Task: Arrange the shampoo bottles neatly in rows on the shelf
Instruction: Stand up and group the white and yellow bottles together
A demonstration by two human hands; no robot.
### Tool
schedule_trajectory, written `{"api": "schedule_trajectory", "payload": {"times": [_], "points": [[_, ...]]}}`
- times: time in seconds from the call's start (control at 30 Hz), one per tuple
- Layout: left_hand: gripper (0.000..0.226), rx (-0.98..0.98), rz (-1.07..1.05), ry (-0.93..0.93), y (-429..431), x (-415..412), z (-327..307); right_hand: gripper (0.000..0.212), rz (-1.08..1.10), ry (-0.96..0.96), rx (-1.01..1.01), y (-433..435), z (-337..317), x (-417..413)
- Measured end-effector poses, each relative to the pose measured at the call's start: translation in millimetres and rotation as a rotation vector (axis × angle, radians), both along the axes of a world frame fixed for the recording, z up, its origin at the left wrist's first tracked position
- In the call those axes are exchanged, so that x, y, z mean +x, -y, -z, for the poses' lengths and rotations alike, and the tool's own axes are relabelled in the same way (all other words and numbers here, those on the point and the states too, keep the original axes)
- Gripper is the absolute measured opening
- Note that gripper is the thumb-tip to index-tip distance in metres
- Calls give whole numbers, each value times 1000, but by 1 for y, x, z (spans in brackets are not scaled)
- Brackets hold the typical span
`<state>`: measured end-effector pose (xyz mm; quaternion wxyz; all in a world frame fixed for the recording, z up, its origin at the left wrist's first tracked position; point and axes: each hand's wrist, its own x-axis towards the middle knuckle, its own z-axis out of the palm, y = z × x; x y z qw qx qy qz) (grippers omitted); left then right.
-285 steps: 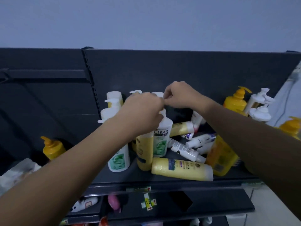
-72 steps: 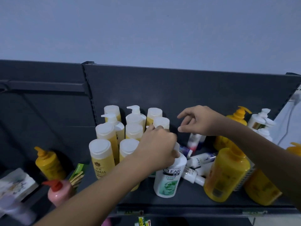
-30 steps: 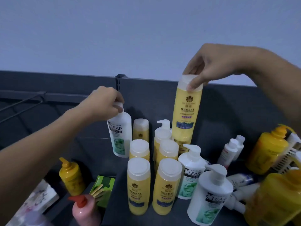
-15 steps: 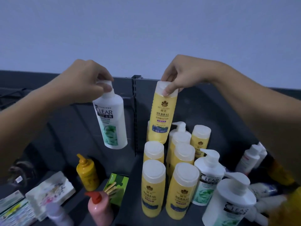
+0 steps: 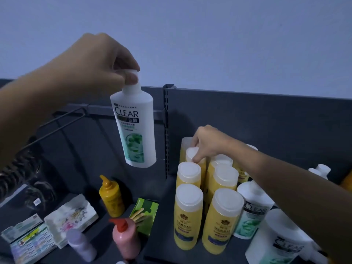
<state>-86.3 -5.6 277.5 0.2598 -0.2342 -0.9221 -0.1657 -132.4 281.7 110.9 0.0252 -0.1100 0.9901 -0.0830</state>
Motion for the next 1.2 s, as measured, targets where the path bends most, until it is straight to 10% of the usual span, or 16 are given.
{"api": "schedule_trajectory", "payload": {"times": [0.3, 0.53, 1.2], "points": [[23, 31, 114, -11, -50, 7, -7, 59, -4, -57, -143, -30, -17, 26], [24, 24, 278, 11, -137, 7, -9, 32, 262, -187, -316, -132, -71, 95], [21, -113, 430, 347, -306, -3, 112, 29, 376, -167, 15, -231, -56, 169]]}}
